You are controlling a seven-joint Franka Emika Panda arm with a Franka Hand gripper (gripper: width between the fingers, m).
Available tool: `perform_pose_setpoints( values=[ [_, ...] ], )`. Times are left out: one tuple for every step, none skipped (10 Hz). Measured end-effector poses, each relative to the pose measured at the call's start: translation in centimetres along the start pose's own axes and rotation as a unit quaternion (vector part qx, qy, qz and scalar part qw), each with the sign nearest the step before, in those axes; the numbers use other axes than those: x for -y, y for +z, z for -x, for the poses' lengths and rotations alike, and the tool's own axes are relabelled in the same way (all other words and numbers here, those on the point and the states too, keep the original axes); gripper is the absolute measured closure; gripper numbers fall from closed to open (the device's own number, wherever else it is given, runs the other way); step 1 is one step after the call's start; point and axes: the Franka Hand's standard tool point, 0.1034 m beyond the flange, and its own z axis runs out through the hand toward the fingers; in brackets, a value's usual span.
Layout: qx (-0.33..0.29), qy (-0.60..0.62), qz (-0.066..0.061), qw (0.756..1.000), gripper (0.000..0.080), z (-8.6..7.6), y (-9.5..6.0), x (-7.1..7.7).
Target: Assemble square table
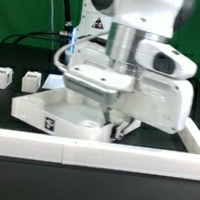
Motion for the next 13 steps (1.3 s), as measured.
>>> perform_pose_setpoints(
  values=[
    [-0.006,-0.035,0.002,0.999,0.0739,-0.5,-0.1,-0.6],
    [-0.002,-0.049,0.009,0.999,0.0739,-0.5,0.0,-0.5],
    [0.000,-0.076,0.003,0.997,0.0739,-0.4,0.3,0.0],
    [0.003,-0.095,-0.001,0.995,0.0739,-0.3,0.4,0.2],
    [0.005,-0.103,-0.003,0.995,0.0739,-0.3,0.5,0.4],
    [0.007,-0.133,-0.008,0.991,0.0739,-0.2,0.6,0.6],
    [0.008,-0.157,-0.012,0.988,0.0739,-0.3,0.6,0.6],
    [-0.006,-0.196,-0.025,0.980,0.0739,-0.9,0.2,-0.6],
    [-0.015,-0.215,-0.025,0.976,0.0739,-1.8,0.0,-2.6],
    [-0.022,-0.206,-0.024,0.978,0.0739,-2.4,0.1,-3.9],
    [-0.028,-0.211,-0.015,0.977,0.0739,-2.8,0.2,-4.9],
    [-0.031,-0.205,0.000,0.978,0.0739,-2.8,0.2,-4.9],
    [-0.031,-0.194,-0.001,0.981,0.0739,-2.7,0.2,-4.8]
  ],
)
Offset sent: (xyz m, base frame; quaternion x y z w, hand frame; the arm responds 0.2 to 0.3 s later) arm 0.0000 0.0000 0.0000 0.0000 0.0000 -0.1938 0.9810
